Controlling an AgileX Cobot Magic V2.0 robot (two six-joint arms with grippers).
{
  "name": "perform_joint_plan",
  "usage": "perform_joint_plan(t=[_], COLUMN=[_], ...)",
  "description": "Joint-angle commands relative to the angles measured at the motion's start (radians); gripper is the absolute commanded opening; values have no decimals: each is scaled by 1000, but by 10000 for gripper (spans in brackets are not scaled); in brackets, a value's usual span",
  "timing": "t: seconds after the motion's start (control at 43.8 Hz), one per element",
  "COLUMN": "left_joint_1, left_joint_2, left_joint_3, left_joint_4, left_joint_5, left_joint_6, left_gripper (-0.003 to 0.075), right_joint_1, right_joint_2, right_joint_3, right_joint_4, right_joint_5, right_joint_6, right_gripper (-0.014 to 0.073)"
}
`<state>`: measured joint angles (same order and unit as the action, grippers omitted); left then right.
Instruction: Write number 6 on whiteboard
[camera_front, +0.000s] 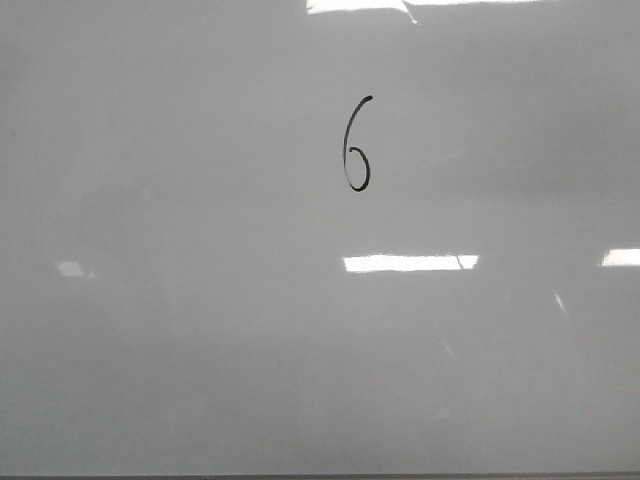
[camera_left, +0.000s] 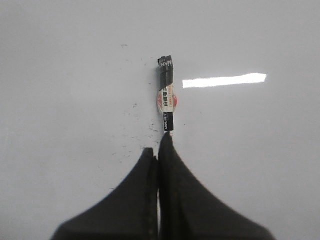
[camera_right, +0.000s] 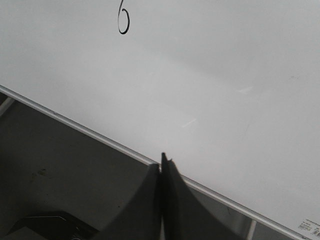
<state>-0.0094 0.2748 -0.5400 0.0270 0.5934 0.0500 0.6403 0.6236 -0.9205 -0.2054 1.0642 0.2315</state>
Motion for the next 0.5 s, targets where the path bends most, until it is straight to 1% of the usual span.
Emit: perform_joint_plan(t=[0.0, 0.091, 0.16, 0.32, 0.48], left_joint_1=[-5, -5, -5, -5, -5], left_joint_2=[-61, -121, -164, -239, -274], left_joint_3=[83, 203, 275, 394, 509], left_joint_4=[10, 10, 3, -34, -34], left_joint_5=[-191, -316, -377, -446, -582], left_joint_6=[2, 2, 2, 2, 0], left_gripper=[-20, -20, -20, -20, -20], right_joint_1=[-5, -5, -5, -5, -5], right_joint_2=[1, 1, 1, 1, 1], right_joint_3=[-24, -24, -24, -24, -24], right_joint_4=[-26, -26, -26, -26, -26], right_joint_5=[-67, -67, -67, -67, -67], right_joint_6=[-3, -3, -3, -3, -3], right_gripper=[-69, -69, -69, -69, -69])
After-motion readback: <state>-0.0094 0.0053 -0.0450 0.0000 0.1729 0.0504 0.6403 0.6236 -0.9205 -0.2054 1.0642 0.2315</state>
